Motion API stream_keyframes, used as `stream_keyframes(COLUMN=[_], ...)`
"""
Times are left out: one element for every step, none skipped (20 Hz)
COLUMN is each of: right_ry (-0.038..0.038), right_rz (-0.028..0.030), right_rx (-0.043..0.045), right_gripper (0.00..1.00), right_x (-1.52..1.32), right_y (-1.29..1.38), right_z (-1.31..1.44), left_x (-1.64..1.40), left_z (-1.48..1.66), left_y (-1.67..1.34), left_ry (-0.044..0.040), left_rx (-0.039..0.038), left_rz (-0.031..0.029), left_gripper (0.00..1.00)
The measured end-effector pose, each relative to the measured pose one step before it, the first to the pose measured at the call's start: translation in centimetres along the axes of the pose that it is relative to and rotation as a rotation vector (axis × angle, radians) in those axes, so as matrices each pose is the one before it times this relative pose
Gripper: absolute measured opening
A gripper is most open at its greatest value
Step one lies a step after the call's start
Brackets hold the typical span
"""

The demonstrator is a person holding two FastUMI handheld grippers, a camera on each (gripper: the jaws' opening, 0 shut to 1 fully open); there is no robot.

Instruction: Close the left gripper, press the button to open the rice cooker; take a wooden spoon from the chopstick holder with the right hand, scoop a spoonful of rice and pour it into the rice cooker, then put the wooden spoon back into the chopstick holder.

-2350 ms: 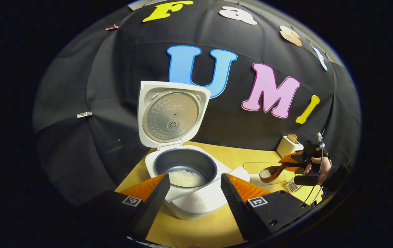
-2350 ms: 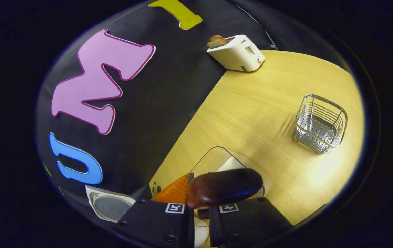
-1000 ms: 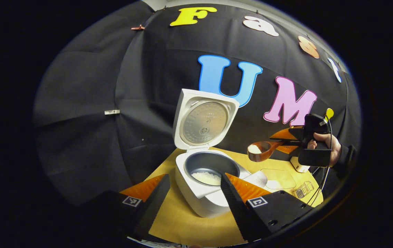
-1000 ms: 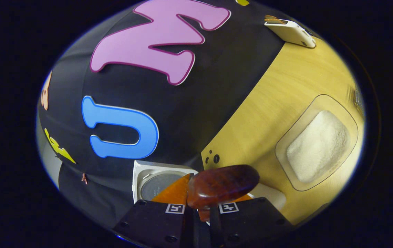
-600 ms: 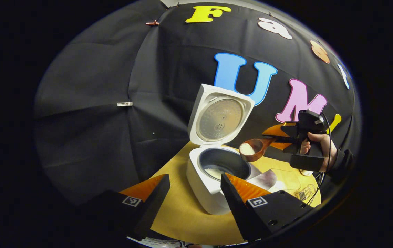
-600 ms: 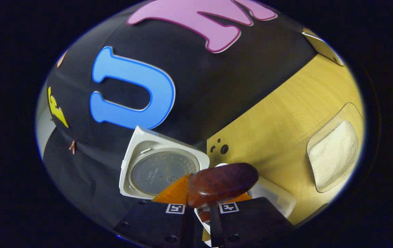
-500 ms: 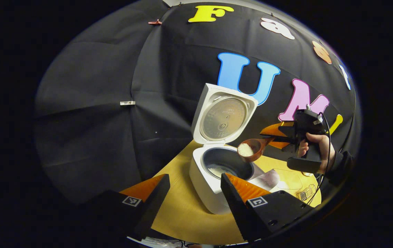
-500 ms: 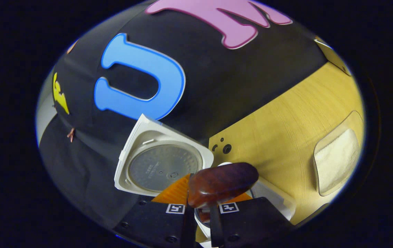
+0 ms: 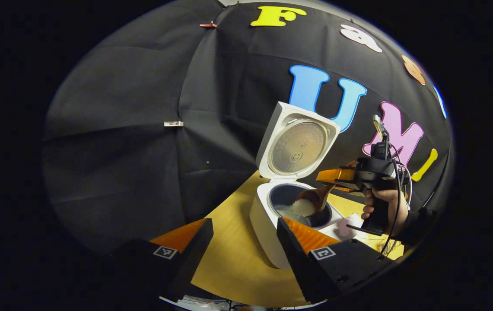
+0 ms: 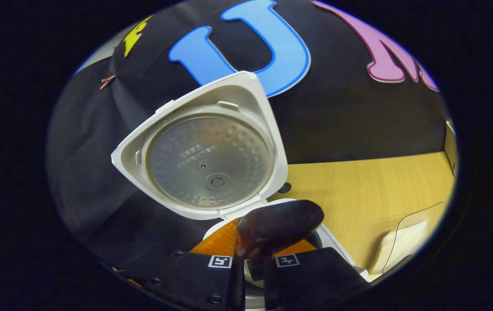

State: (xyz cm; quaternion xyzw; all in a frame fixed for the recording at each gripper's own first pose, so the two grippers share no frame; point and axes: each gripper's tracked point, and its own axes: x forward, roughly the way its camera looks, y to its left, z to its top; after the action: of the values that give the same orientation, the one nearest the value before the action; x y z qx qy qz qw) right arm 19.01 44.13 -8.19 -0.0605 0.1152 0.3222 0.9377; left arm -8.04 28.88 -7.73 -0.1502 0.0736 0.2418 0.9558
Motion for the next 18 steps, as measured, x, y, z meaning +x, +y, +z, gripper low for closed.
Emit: stream_keyframes(right_ry=[-0.00023, 0.0001, -0.00493, -0.00716, -0.00573, -0.00353, -0.00747, -0.00672, -0.00872, -0.00897, -0.00839, -0.00261, -0.0007, 0.00246, 0.00427, 0.00116, -0.00318, -0.01023], right_rz=[0.00774, 0.00973, 0.00765, 0.00451, 0.0033, 0.00398, 0.00638, 0.00683, 0.00748, 0.00673, 0.00662, 0.00661, 0.00767, 0.00875, 0.00375, -0.00043, -0.00403, -0.0039], right_rx=[-0.04537, -0.03874, -0.03471, -0.03976, -0.03718, -0.04229, -0.04468, -0.04091, -0.03579, -0.02724, -0.02903, -0.02023, -0.01599, -0.00274, 0.00314, 0.0039, 0.00049, -0.00604], right_gripper=[0.21, 0.21, 0.21, 0.21, 0.21, 0.21, 0.21, 0.21, 0.21, 0.21, 0.21, 0.21, 0.21, 0.21, 0.21, 0.21, 0.21, 0.21], right_x=[0.123, 0.004, 0.16, -0.002, 0.15, -0.117, -0.199, -0.188, -0.121, -0.09, 0.112, -0.233, -0.017, -0.15, 0.133, -0.089, 0.023, -0.142], right_y=[0.526, 0.557, 0.626, 0.375, 0.407, 0.312, 0.489, 0.27, 0.417, 0.304, 0.41, 0.418, 0.209, 0.222, 0.075, -0.113, -0.155, -0.187], right_z=[-0.067, -0.059, 0.027, 0.102, 0.007, 0.006, 0.194, 0.071, 0.103, 0.038, 0.104, 0.117, 0.035, -0.085, -0.131, -0.065, 0.155, 0.236], left_x=[0.021, 0.021, 0.071, 0.184, 0.015, 0.006, -0.04, -0.065, -0.02, 0.205, 0.004, -0.045, 0.048, -0.104, -0.051, -0.081, 0.074, -0.04], left_z=[-0.206, -0.078, 0.056, -0.068, 0.066, 0.069, 0.15, -0.067, 0.09, -0.011, -0.125, 0.172, 0.094, 0.019, -0.129, 0.143, -0.057, 0.045], left_y=[0.223, 0.251, 0.189, 0.124, 0.107, 0.081, 0.029, 0.024, 0.086, 0.099, 0.106, -0.042, 0.079, 0.055, 0.029, -0.021, -0.015, -0.045], left_ry=[0.00079, 0.00005, 0.00062, -0.0003, -0.00238, -0.00381, -0.00296, -0.00275, -0.00161, -0.00194, -0.00205, -0.00243, -0.00328, -0.0036, -0.00134, -0.00079, -0.00123, -0.00205], left_rx=[-0.0049, -0.00468, -0.00505, -0.00474, -0.00365, -0.00169, -0.00105, -0.00107, -0.00087, -0.00115, -0.00131, -0.00179, -0.0019, -0.00285, -0.00243, -0.00284, -0.00269, -0.00025], left_rz=[0.00522, 0.00588, 0.00498, 0.00308, 0.00336, 0.00276, 0.00199, 0.00209, 0.00124, 0.00075, 0.00102, -0.00001, 0.00171, 0.00078, 0.00214, 0.0014, -0.00111, 0.00017], left_gripper=[0.96, 0.96, 0.96, 0.96, 0.96, 0.96, 0.96, 0.96, 0.96, 0.96, 0.96, 0.96, 0.96, 0.96, 0.96, 0.96, 0.96, 0.96])
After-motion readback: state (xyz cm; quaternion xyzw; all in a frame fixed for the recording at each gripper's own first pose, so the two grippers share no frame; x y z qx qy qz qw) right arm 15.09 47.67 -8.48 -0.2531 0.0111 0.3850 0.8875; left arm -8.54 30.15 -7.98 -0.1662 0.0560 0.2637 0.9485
